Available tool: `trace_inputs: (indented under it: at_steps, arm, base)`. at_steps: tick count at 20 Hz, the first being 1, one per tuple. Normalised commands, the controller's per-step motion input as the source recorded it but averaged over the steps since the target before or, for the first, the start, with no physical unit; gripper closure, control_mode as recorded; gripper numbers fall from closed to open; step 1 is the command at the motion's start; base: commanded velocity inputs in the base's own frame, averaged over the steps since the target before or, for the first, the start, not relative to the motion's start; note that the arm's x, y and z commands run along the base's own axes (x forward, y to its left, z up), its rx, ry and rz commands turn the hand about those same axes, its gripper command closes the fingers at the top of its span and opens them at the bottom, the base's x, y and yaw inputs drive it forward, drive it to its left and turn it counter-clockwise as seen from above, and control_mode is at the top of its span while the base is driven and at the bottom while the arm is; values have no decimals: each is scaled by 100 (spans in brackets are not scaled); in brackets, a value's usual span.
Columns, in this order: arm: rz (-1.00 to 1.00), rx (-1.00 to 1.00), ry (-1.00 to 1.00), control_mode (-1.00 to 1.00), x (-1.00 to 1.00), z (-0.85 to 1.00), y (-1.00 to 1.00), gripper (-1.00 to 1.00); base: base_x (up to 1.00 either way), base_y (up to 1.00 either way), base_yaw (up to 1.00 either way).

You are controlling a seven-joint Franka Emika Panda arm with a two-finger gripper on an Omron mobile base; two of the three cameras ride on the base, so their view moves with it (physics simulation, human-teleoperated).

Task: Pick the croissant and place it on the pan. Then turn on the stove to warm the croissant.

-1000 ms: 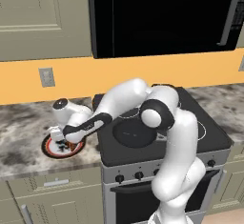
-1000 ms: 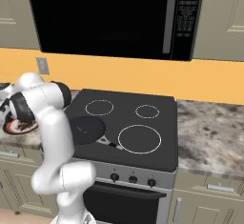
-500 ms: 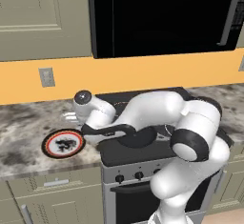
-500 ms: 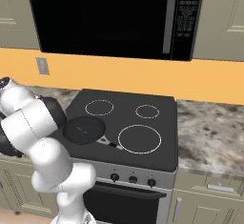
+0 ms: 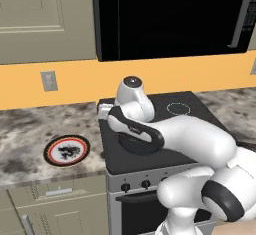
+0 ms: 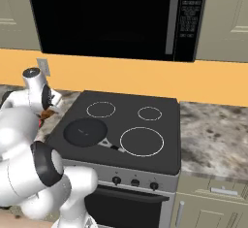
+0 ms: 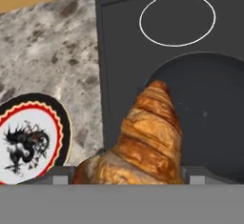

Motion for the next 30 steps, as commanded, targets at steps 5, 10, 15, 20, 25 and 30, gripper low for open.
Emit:
trace_inputs:
  at_steps: [5,10,15,20,25,30]
  arm:
    - [-4,1,20,-100,-38,-3,-96,100]
    - [0,0,4,-100,-6,-14,-69,100]
    - [0,0,0,-100,23,-39,-42,100]
    - [0,0,3,-100,42,-40,-25,100]
    - [0,0,3,-100,54,-36,-6,100]
    - [0,0,2,-100,51,-26,0,100]
  base:
    - [0,0,0]
    - [0,0,0]
    - [0,0,0]
    - [0,0,0]
    - [0,0,0]
    - [0,0,0]
